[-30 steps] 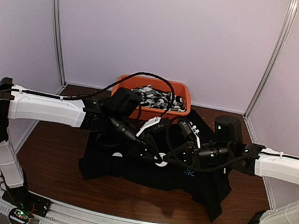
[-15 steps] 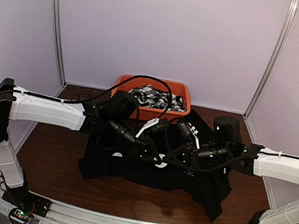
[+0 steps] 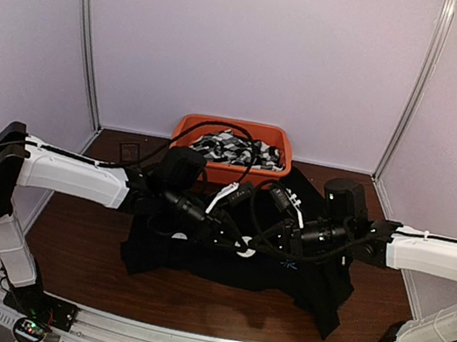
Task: Pin the brooch onto the clothing
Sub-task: Rotate the brooch, then cross the brooch on the flattened clothing.
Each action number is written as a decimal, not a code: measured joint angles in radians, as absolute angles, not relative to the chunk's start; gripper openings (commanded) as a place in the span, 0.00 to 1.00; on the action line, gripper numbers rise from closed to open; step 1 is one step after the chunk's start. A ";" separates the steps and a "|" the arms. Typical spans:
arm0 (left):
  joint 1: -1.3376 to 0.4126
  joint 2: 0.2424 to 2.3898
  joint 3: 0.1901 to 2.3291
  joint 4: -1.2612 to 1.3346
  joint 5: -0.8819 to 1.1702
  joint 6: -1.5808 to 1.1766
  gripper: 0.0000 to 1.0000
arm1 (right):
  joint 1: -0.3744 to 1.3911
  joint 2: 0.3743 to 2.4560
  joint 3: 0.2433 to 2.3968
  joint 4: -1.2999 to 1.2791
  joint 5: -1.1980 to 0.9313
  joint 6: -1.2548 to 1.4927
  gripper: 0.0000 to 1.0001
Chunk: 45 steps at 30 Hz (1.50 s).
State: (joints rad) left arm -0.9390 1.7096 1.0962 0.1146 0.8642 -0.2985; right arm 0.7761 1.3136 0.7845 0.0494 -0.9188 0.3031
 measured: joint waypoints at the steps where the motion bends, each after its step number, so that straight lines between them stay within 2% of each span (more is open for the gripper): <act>1: -0.939 1.710 1.089 0.130 0.864 -0.305 0.10 | 0.776 1.314 0.784 0.050 -0.919 0.304 0.00; 14: -0.944 1.651 1.055 0.256 0.838 -0.308 0.42 | 0.785 1.314 0.778 0.121 -0.913 0.322 0.00; 19: -0.944 1.610 1.085 0.163 0.822 -0.233 0.52 | 0.786 1.314 0.778 0.118 -0.912 0.321 0.00; 26: -0.944 1.608 1.180 -0.079 0.799 -0.091 0.61 | 0.786 1.314 0.779 0.094 -0.908 0.311 0.00; 31: -0.944 1.608 1.187 -0.194 0.693 -0.044 0.81 | 0.787 1.291 0.781 0.023 -0.802 0.261 0.00; 33: -0.944 1.607 1.185 -0.212 0.638 -0.038 0.97 | 0.787 1.259 0.781 -0.013 -0.720 0.229 0.00; 45: -0.928 1.588 1.108 -0.138 0.375 -0.105 0.98 | 0.787 1.022 0.747 -0.125 -0.120 0.137 0.00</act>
